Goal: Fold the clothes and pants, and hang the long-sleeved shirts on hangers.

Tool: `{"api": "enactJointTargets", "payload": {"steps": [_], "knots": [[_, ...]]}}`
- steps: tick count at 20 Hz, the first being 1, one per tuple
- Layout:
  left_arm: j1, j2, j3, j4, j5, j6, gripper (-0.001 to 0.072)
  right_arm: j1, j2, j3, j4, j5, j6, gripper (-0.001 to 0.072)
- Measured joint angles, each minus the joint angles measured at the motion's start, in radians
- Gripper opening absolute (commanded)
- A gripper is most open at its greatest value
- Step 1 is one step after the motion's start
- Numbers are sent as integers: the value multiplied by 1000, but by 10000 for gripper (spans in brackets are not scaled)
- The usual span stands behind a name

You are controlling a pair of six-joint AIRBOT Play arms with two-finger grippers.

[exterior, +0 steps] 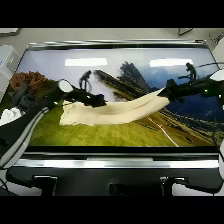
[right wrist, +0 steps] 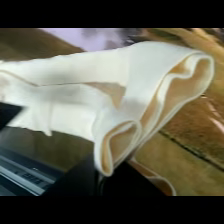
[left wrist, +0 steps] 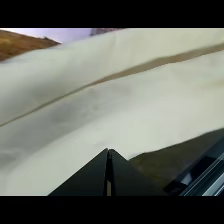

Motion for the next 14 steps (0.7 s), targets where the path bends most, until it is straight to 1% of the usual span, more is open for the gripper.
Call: {"api": "enactJointTargets", "payload": {"steps": [3,7,10,12,14], "knots": [[-116,-103,0,-110,72,-63,26,53,133,2,9,9,32,36],[-281,-222,6,-404,219,-104,26,140,251,2,10,11,79,37],[-386,-293,58,-623,352,-102,26,202,280,2,-25,7,112,37],[-424,-334,107,-709,385,-99,26,235,287,2,-42,-14,125,37],[-421,-360,137,-745,378,-59,23,257,286,2,-45,-41,137,37]]}}
